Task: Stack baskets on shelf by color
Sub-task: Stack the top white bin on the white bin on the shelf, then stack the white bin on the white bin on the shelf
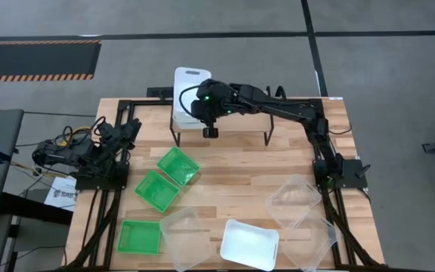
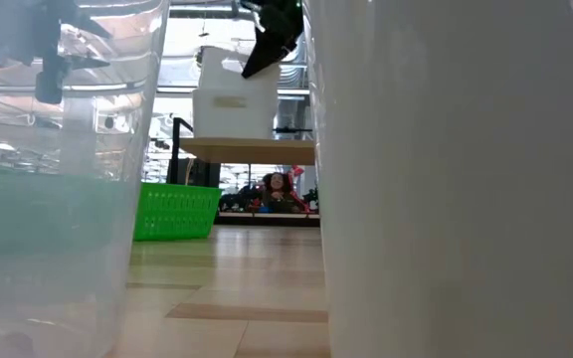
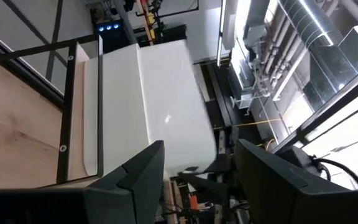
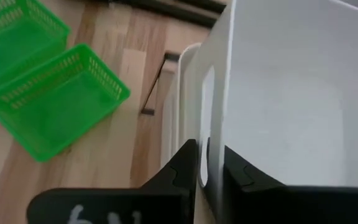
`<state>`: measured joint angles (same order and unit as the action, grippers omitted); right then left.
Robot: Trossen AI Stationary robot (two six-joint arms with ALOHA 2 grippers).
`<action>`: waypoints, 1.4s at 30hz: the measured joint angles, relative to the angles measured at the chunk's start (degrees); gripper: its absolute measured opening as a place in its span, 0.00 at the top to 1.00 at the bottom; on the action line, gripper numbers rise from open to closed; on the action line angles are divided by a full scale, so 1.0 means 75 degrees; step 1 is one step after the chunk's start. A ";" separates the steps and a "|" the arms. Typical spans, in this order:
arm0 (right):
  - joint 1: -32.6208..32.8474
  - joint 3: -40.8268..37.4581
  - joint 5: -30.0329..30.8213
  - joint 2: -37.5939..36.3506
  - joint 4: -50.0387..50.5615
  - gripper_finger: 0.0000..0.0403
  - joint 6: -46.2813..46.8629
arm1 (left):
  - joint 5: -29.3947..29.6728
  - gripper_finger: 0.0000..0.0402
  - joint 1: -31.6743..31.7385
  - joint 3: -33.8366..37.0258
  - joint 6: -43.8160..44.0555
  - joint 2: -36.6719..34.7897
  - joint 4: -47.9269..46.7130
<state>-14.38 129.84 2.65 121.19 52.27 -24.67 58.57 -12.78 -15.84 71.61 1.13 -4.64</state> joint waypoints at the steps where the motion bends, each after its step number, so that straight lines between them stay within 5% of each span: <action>1: -0.0005 -0.0060 -0.0003 0.0000 -0.0002 0.87 -0.0002 | 0.0002 0.54 0.0003 0.0000 -0.0002 0.0000 0.0002; 9: 0.0019 -0.0151 0.0009 0.0003 -0.0224 0.83 -0.0340 | 0.0032 0.54 0.0000 0.0000 -0.0055 0.0000 0.0002; 21: 0.0106 0.0531 0.0038 0.0003 -0.0217 0.46 -0.0209 | 0.0043 0.54 0.0001 0.0000 -0.0108 -0.0001 0.0002; 27: 0.0033 0.0566 0.0891 -0.0774 -0.0260 0.39 0.0560 | 0.0038 0.54 0.0003 0.0000 -0.0081 -0.0003 0.0002; 42: -0.0680 0.0554 0.0950 -0.1064 0.4961 0.43 0.4058 | -0.0065 0.54 0.0002 0.0000 -0.0116 -0.0002 -0.0067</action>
<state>-19.48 133.99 9.78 113.21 89.47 5.77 58.08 -12.76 -15.84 70.74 1.11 -5.14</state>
